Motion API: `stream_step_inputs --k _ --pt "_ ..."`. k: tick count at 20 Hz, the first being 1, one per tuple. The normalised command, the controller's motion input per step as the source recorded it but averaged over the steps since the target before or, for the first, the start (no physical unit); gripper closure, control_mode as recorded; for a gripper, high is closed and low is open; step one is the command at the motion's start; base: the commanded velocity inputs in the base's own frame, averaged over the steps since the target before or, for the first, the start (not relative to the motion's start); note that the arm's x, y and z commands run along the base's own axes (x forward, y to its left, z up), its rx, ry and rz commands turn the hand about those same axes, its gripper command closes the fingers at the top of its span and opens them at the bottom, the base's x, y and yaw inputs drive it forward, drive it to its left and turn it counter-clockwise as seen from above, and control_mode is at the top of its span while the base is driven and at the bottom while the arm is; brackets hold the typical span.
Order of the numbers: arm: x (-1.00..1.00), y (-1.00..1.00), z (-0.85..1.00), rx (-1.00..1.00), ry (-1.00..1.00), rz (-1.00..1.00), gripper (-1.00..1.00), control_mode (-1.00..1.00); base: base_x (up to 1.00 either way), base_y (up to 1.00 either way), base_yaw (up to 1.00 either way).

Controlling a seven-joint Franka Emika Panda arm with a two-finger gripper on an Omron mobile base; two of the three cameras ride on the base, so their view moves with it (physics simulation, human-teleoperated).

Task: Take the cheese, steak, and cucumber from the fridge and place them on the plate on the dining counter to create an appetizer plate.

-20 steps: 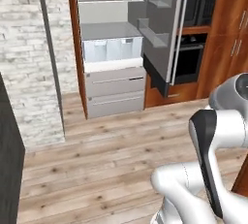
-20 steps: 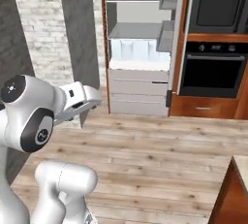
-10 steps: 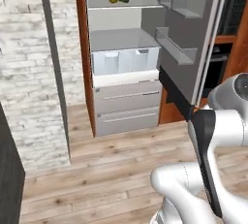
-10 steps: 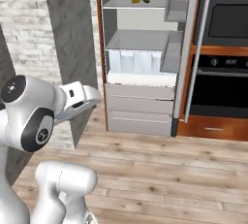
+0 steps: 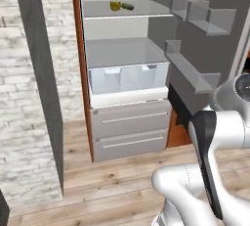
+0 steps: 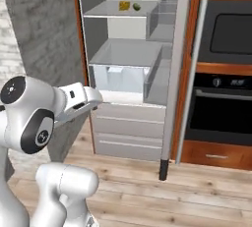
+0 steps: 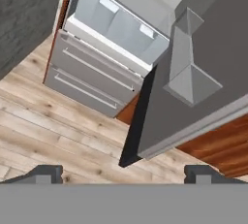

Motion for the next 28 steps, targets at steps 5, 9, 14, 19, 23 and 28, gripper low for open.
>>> stream_step_inputs --k 5,9,14,19,23,28 --pt "0.0 0.0 0.0 0.0 0.0 0.0 -1.0 1.0 1.0 -0.2 0.01" --pt "0.0 0.0 0.0 0.0 0.0 0.0 -1.0 1.0 1.0 0.0 0.0" --pt "0.0 0.0 0.0 0.0 0.0 0.0 -1.0 1.0 1.0 0.0 0.0" --pt "0.0 0.0 0.0 0.0 0.0 0.0 -1.0 1.0 0.99 0.0 0.0" --pt "0.0 0.0 0.0 0.0 0.0 0.0 -1.0 1.0 0.55 0.01 0.0" --pt "0.0 0.0 0.0 0.0 0.0 0.0 -1.0 -1.0 0.02 0.0 0.0"
